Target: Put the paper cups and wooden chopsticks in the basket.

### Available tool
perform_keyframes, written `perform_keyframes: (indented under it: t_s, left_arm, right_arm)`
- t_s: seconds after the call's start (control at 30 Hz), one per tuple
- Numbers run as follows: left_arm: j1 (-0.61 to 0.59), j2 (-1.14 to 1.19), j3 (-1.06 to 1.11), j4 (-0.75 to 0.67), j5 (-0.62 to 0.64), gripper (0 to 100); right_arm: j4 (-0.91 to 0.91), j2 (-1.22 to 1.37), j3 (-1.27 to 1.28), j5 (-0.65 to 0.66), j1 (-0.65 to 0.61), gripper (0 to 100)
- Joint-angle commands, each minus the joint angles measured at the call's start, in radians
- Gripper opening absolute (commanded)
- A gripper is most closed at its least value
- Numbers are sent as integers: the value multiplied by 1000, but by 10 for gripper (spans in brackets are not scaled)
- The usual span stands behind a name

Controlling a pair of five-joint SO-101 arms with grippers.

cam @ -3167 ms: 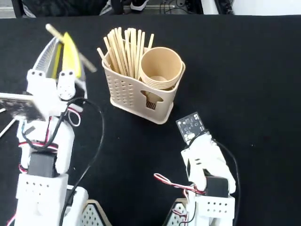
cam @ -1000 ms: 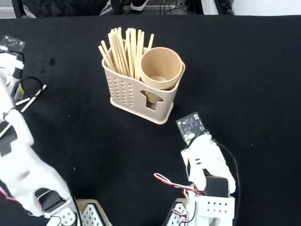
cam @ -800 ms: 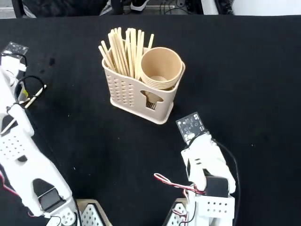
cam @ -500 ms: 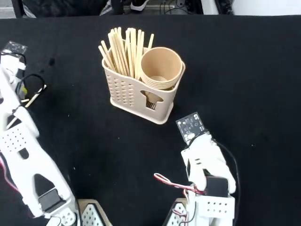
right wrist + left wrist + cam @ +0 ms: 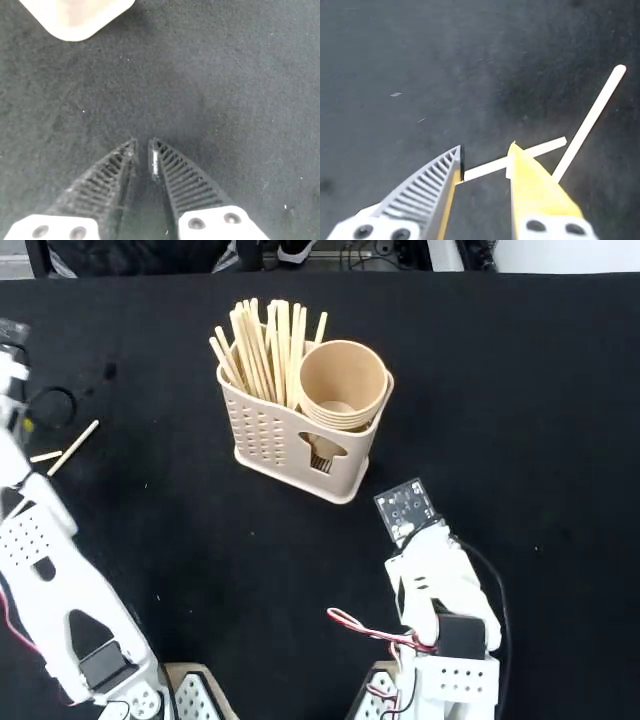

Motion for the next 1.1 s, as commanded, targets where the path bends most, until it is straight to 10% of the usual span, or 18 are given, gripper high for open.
perform_keyframes:
  t_s: [0.0,0.33,1.07]
  left_arm:
    - [-8,-118,-39,66,-49,159]
    - [-18,-51,156,55,-362,157]
    - [-38,239,156,-126,-445,155]
  right_arm:
    - [-17,-71,-4,3,-9,53]
    - [-17,-71,-4,3,-9,53]
    - [-17,-71,-4,3,-9,53]
